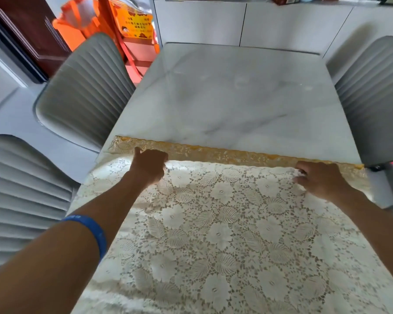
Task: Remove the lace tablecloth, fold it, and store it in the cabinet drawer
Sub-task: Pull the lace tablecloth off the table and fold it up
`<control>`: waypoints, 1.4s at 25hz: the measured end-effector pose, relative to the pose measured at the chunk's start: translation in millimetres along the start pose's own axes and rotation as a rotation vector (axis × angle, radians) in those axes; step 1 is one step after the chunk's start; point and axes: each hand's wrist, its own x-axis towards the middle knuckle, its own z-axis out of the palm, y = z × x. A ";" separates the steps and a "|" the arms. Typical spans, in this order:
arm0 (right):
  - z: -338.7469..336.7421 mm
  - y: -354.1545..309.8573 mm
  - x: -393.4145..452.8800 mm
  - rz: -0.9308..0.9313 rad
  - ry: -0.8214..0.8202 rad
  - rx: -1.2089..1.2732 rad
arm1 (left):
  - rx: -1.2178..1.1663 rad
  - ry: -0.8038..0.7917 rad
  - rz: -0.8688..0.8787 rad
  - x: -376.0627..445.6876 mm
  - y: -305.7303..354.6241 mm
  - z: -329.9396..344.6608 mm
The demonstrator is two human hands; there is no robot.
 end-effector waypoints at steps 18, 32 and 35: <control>2.3 30.7 5.6 0.191 0.037 -0.120 | 0.069 -0.022 0.204 39.6 67.2 -1.5; 1.3 43.2 26.1 0.099 0.105 -0.136 | -0.211 0.097 0.252 78.8 78.5 -5.0; 3.9 43.8 28.9 0.115 0.108 -0.146 | -0.186 0.113 0.261 81.8 76.4 1.3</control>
